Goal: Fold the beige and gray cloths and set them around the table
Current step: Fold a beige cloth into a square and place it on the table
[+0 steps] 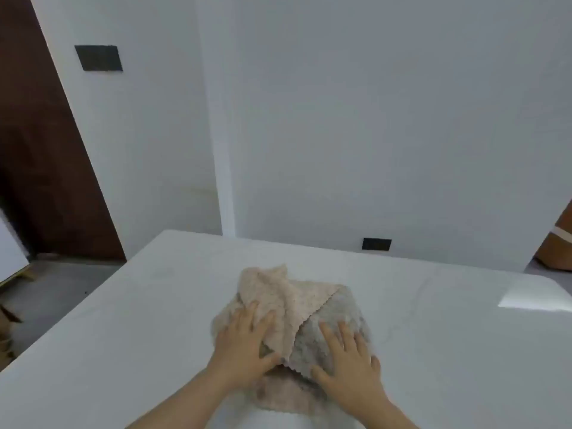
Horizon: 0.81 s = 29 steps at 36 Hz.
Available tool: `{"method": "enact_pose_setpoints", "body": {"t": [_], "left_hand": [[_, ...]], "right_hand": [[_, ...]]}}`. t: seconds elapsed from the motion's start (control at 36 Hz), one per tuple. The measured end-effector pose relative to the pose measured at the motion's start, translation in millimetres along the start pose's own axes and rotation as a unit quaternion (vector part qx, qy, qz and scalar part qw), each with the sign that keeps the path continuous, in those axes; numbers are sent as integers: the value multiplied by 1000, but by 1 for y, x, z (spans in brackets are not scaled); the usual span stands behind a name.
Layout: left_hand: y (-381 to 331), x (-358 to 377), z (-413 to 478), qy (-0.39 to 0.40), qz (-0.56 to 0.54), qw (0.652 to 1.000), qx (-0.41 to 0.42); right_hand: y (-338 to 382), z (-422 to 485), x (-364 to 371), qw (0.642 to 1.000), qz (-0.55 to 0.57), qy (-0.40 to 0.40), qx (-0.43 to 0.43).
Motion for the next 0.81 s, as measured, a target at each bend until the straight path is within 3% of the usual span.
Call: {"method": "enact_pose_setpoints", "body": {"t": [0.19,0.39,0.81], "left_hand": [[0,47,15,102,-27,994,-13],[16,60,56,84,-9,996,4],[60,69,186,-85,-18,993,85]], "right_hand": [[3,17,39,997,18,75,13],[3,58,55,995,5,91,28],[3,181,44,994,-18,-106,11]]}}
Point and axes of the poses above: each hand's wrist, its own z-axis towards the middle knuckle, its own x-axis out of the palm, y = z × x, the point moved 3 cm from there along z, towards the middle knuckle, and after that the axes turned 7 degrees about x, right-handed, at the moved point
